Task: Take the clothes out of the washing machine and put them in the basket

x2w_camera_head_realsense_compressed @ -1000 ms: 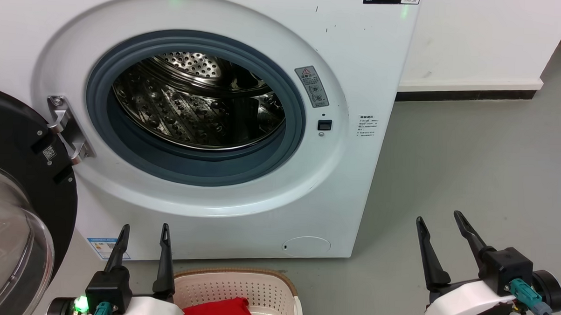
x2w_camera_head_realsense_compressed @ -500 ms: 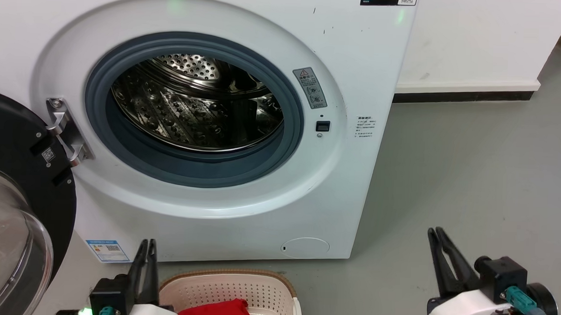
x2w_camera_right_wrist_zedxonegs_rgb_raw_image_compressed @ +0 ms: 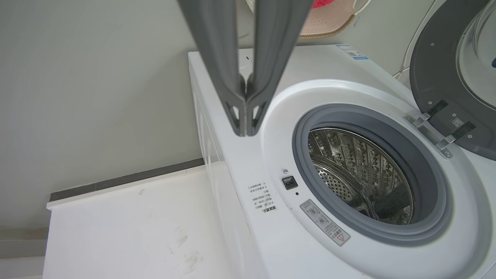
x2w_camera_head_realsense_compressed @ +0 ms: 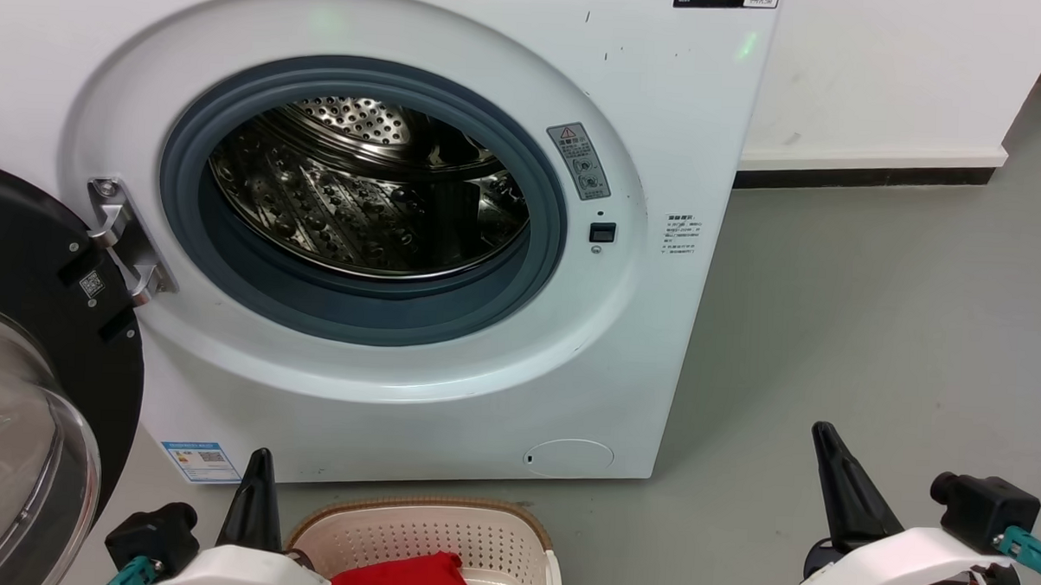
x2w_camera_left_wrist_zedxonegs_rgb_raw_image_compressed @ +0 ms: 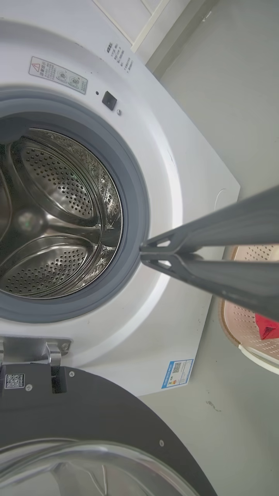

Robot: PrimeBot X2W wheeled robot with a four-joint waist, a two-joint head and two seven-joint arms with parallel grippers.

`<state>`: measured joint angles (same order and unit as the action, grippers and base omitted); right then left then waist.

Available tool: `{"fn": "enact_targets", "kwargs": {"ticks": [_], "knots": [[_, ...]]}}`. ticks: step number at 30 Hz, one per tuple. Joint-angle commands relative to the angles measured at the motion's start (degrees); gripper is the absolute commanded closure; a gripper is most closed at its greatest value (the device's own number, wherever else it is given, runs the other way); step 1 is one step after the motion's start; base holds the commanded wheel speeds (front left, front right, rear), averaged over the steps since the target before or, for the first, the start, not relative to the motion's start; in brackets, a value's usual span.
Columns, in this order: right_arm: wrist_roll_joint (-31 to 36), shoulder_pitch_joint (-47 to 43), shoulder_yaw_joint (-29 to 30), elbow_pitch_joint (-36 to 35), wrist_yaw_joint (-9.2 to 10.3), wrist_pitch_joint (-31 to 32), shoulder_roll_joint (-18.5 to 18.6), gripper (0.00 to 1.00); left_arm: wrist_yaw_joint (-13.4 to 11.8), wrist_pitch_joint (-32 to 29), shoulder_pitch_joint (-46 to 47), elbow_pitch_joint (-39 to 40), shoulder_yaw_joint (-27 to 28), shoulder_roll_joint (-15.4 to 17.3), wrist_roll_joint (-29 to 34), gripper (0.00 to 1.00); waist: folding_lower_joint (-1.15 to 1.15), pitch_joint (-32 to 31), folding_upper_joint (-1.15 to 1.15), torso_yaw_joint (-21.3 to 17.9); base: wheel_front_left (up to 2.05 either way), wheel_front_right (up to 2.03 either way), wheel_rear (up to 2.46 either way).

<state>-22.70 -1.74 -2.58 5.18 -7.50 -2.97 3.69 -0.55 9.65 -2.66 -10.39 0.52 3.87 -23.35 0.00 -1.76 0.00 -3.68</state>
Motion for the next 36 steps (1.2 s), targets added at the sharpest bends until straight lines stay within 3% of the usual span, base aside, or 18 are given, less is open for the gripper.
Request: {"fn": "enact_targets", "kwargs": {"ticks": [1,36], "knots": [[-2.0,1.9,0.2,-0.6,-0.01,0.1,0.5,1.0,0.3,-0.3,1.8,0.7,0.4,0.2,-1.8,1.0,0.0,0.0,0.0,0.0,0.0,0.0,0.0],[-33.5,4.7,2.3,3.4,0.0,2.7,1.3,1.0,3.8,-7.3,5.2,-1.1,2.9,-0.3,-31.6,1.0,0.0,0.6,0.0,1.2,0.0,0.0,0.0]]}}
